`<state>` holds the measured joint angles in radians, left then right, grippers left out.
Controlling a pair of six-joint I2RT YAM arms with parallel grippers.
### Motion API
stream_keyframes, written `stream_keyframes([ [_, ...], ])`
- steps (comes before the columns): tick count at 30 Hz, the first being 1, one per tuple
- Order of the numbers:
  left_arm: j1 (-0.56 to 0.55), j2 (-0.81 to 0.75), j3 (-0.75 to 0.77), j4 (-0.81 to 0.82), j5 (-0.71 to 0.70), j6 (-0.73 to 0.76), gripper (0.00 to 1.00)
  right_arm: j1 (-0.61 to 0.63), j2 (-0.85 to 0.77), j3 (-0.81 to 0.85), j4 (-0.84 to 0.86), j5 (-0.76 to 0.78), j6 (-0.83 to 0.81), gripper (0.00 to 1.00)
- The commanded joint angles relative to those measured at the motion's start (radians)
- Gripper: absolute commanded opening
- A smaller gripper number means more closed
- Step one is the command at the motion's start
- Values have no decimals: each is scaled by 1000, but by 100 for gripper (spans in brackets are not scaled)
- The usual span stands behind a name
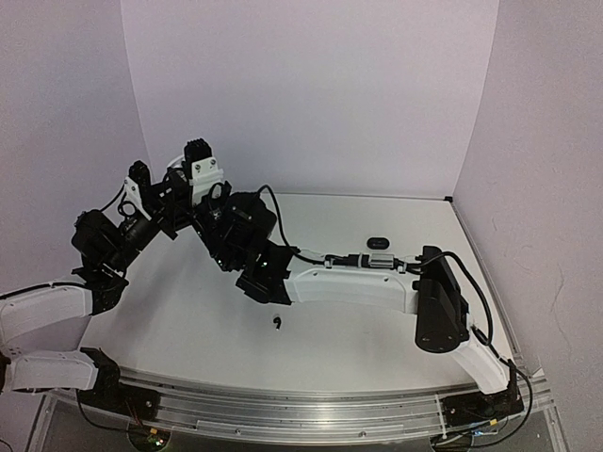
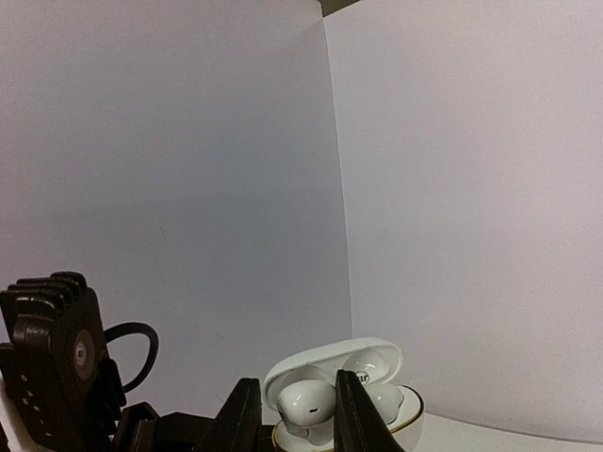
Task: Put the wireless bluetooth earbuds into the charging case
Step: Insert the left earbud into the left side groove of the charging case, then close the charging case with the earbuds.
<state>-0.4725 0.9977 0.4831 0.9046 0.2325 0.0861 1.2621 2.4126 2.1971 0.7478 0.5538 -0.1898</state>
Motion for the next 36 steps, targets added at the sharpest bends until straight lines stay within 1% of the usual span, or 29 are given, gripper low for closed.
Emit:
stream_keyframes([
  [1,-6,-22,12,36,41,1,0,-1,-6,11,-26,7,-15,26],
  [9,-6,-22,11,34,44,-3,0,-1,-7,14,-26,18,-32,27],
  [14,-6,-23,11,33,47,-9,0,-1,-3,30,-27,21,-55,31],
  [22,-6,-26,11,23,56,-37,0,-2,-9,32,-27,19,-79,32],
  [26,-6,-27,14,-6,54,-57,0,1,-21,49,-38,-35,-86,36],
  [29,-4,-32,19,-60,50,-76,0,11,-42,61,-59,-72,-108,42],
  [33,2,-44,24,-126,55,-100,0,13,-139,0,-66,-152,-81,52],
  [36,6,-48,26,-150,68,-110,0,13,-214,-51,-75,-193,-52,57],
])
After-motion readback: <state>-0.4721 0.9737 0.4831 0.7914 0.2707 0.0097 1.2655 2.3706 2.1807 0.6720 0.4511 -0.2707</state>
